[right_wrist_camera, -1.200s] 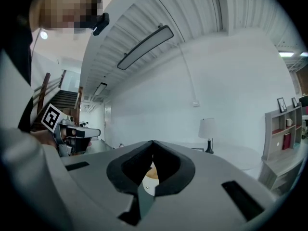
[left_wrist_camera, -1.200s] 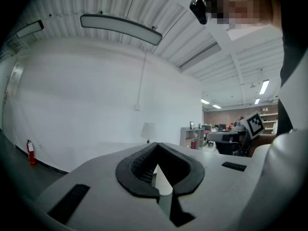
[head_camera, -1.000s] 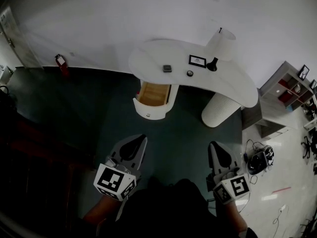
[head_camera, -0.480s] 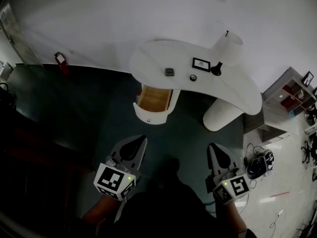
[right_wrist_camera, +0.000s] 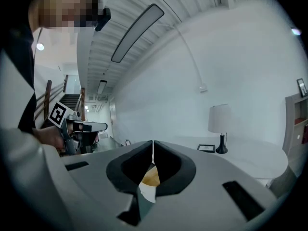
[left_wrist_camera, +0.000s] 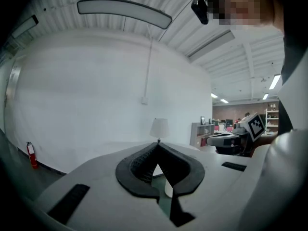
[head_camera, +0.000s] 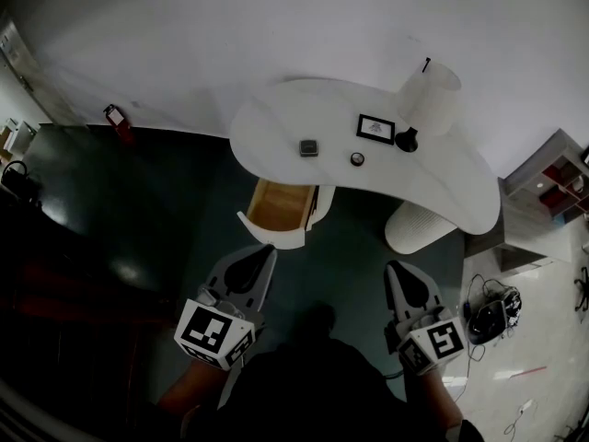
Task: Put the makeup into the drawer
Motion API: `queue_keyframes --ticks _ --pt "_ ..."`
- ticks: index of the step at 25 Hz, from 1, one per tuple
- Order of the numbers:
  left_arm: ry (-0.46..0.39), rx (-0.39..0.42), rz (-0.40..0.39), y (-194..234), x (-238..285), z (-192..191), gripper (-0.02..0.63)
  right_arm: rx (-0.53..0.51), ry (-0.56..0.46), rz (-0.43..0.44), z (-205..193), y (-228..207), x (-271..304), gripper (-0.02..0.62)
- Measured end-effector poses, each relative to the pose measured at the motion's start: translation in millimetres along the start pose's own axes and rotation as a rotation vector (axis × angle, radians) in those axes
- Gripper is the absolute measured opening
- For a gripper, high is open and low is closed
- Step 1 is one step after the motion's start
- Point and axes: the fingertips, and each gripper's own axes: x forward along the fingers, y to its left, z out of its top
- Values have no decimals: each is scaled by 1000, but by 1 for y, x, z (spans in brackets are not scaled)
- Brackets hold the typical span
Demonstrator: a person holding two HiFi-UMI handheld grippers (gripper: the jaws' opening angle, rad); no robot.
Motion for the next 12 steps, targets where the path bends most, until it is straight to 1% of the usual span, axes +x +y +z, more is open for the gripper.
queue_keyframes --ticks 6,12 --pt "0 6 29 -6 48 14 11 11 -6 20 5 -52 13 17" --pt "12 9 44 -1 72 18 11 30 -3 37 6 -75 26 18"
